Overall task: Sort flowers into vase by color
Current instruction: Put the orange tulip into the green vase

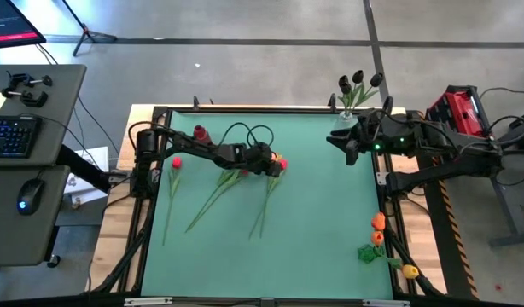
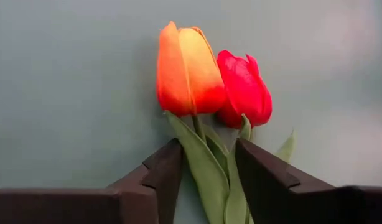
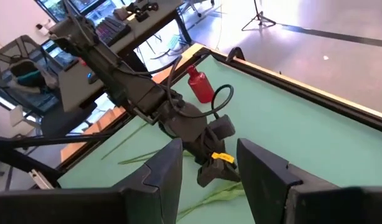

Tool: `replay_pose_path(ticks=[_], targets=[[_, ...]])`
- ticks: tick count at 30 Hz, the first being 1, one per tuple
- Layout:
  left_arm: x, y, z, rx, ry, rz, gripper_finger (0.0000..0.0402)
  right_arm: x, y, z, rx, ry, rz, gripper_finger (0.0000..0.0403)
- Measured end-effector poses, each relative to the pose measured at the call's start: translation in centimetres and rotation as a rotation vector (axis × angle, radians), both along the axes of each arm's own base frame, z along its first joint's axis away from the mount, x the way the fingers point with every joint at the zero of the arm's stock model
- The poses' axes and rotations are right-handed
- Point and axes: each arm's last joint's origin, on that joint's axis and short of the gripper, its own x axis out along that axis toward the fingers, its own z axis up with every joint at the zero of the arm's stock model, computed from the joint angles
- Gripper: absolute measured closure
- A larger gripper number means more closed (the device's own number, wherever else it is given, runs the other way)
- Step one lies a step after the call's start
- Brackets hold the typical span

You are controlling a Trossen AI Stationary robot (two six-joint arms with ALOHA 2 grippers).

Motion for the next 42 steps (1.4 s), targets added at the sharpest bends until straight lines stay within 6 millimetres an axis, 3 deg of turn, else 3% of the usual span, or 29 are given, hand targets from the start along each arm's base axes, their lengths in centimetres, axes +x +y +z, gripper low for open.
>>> replay_pose_path(ticks=[12, 18, 23, 29, 33, 37, 42], targets=[[0.8, 1.8, 2.3, 0.048, -0.056, -0.002, 0.0392, -1.9, 0.1, 0.3, 0.06, -0.021, 0.018, 0.0261], [0.8, 2.7, 5.7, 0.127, -0.136, -0.046, 0.0398, -2.3, 0.2, 0.0, 0.132, -0.014, 0.017, 0.0261], [-0.1, 2.9, 10.6, 0.241, -0.253, -0.084, 0.0401, -1.9, 0.2, 0.0, 0.158, -0.026, 0.004, 0.0261], [-2.1, 2.0, 17.2, 0.386, -0.438, -0.137, 0.0401, -0.8, 0.1, -0.4, 0.201, -0.016, -0.064, 0.0261], [-3.4, 1.2, 20.8, 0.477, -0.592, -0.147, 0.0401, 1.5, 0.2, -0.7, 0.209, -0.077, -0.042, 0.0261], [-3.9, 0.6, 22.6, 0.498, -0.691, -0.175, 0.0401, 4.1, 0.5, 0.5, 0.082, -0.23, 0.153, 0.0261], [-3.7, -0.3, 23.6, 0.484, -0.813, -0.238, 0.0401, 5.2, 0.4, 0.9, -0.115, -0.246, 0.166, 0.0261]])
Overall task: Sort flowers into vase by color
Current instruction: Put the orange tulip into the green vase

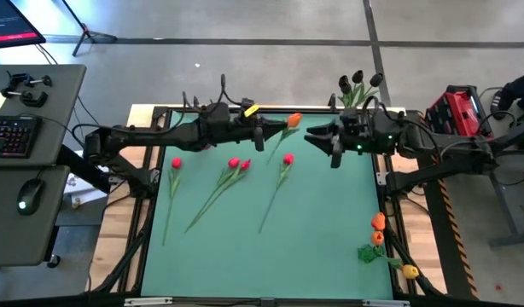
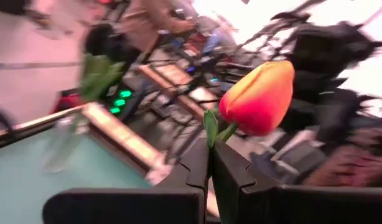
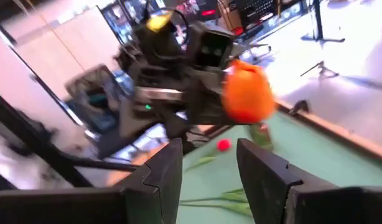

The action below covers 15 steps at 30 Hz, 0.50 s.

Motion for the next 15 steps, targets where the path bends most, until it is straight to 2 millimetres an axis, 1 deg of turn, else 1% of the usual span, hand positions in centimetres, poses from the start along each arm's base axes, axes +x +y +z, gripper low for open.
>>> replay_pose_path(ticks=[5, 9, 15], targets=[[0.1, -0.9, 0.8, 0.011, -0.081, -0.03, 0.0401, 0.5, 0.0, -0.5, -0.12, 0.054, 0.02, 0.0261], [0.1, -1.4, 1.1, 0.001, -0.114, -0.045, 0.0401, 0.7, 0.0, -0.1, -0.154, 0.025, 0.003, 0.0261], [0.3, -2.3, 1.1, 0.008, -0.115, -0.068, 0.0401, 1.1, -0.1, 0.4, -0.214, -0.025, -0.006, 0.0261]])
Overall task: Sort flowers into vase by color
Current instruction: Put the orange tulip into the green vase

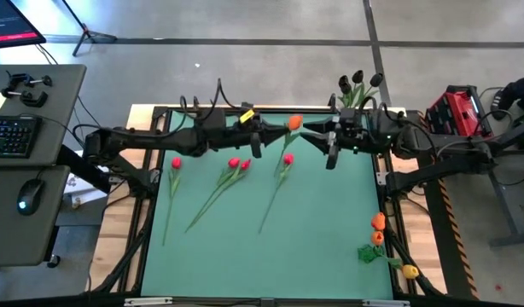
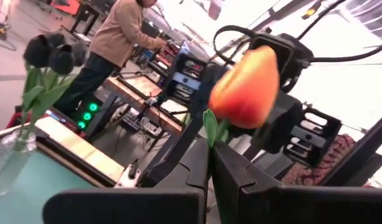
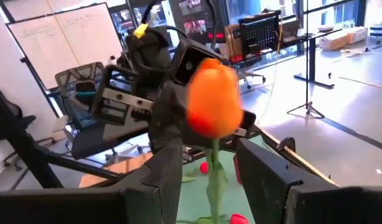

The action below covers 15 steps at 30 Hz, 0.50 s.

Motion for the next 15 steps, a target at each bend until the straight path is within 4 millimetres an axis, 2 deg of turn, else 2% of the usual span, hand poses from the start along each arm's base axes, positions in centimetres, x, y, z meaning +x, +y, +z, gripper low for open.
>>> replay_pose_path(ticks=[9, 15], targets=[[0.1, -0.6, 0.1, 0.012, -0.01, -0.015, 0.0401, 2.3, 0.1, -0.6, -0.016, -0.023, 0.03, 0.0261], [0.1, -1.1, 0.1, 0.026, -0.008, -0.027, 0.0401, 2.5, 0.0, -0.3, -0.034, -0.054, 0.022, 0.0261]])
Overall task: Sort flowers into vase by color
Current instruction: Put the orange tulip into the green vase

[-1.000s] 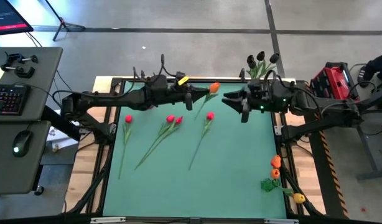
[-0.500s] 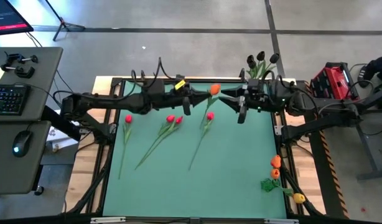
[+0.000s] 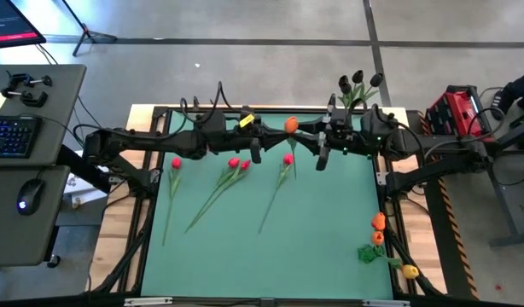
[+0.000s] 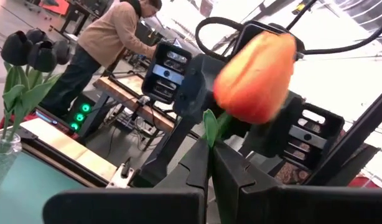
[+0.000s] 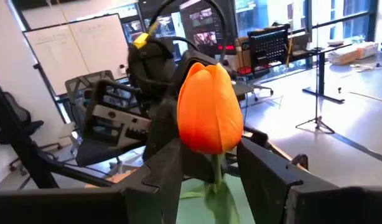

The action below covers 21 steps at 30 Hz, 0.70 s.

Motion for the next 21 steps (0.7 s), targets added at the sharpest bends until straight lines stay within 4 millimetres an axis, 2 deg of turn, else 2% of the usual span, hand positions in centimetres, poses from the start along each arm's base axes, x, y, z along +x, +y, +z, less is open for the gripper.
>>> replay_pose_path(ticks=[9, 13, 18, 21], targets=[[0.0, 0.0, 0.1, 0.005, -0.012, 0.0, 0.0401, 0.8, -0.1, -0.7, 0.018, 0.032, -0.018, 0.0301], [0.0, -0.1, 0.2, 0.007, -0.02, -0.001, 0.0401, 1.3, 0.0, -1.0, 0.018, 0.037, -0.018, 0.0306], [0.0, -0.4, 0.2, 0.024, -0.026, -0.006, 0.0401, 1.3, 0.0, -0.8, 0.025, 0.021, -0.014, 0.0311], [0.0, -0.4, 0.2, 0.034, -0.025, -0.007, 0.0401, 1.1, 0.0, -0.6, 0.029, 0.006, -0.014, 0.033]])
